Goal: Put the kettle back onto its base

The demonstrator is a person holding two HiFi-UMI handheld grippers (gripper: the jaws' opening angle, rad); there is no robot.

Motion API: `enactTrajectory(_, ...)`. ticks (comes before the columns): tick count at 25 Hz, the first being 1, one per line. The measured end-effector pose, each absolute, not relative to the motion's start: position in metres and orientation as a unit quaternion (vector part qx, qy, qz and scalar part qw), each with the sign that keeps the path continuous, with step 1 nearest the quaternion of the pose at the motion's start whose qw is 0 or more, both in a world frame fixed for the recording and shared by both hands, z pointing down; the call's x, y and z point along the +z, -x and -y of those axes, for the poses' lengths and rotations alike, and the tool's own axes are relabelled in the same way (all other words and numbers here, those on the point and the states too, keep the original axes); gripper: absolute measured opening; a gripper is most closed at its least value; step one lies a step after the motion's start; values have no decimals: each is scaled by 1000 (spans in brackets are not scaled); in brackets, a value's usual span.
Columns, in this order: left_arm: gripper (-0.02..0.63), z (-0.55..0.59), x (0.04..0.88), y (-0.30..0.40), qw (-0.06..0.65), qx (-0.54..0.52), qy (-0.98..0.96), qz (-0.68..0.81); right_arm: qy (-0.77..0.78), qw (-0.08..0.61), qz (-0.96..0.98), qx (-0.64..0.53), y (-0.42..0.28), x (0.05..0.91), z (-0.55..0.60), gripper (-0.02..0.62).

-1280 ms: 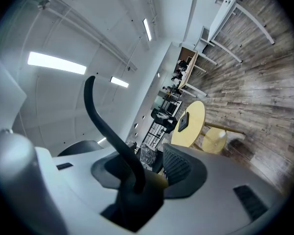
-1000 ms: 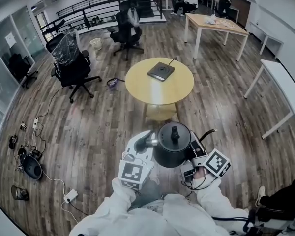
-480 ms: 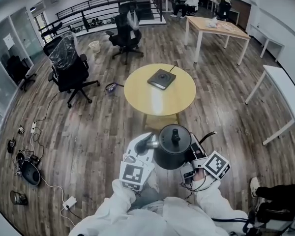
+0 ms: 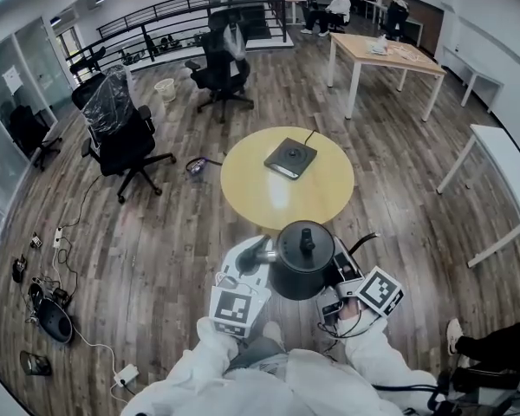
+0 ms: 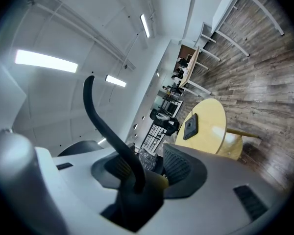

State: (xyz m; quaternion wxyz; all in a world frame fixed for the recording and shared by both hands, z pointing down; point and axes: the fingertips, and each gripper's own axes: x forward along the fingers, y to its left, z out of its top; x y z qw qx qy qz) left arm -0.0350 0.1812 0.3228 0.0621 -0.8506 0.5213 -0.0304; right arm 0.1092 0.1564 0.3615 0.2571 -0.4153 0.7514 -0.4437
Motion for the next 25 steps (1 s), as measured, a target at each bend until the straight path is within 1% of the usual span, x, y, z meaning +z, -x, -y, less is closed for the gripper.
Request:
enactTrajectory(5,-2,-134,318,57,68,-30,852,-519,435,240,-754,-430,-92,367,-108,189)
enactTrajectory(10,-2,-86,302,91,67,-27,853,-517,436,239,-755,-427,-58,353,-59,189)
enactTrajectory(17,-2,-62,318,97,66,-22,850,-523,435,238,-756,-427,-51,368,-36,189)
enactTrajectory(21,-2,-54,325,100,55,-19,850,-524,451,218,-755,-423,-53,376,-26,189)
enactTrajectory(25,-2,-34,330,103,58,-19,851,-522,445,229,-754,-425,-47,380,-7,189)
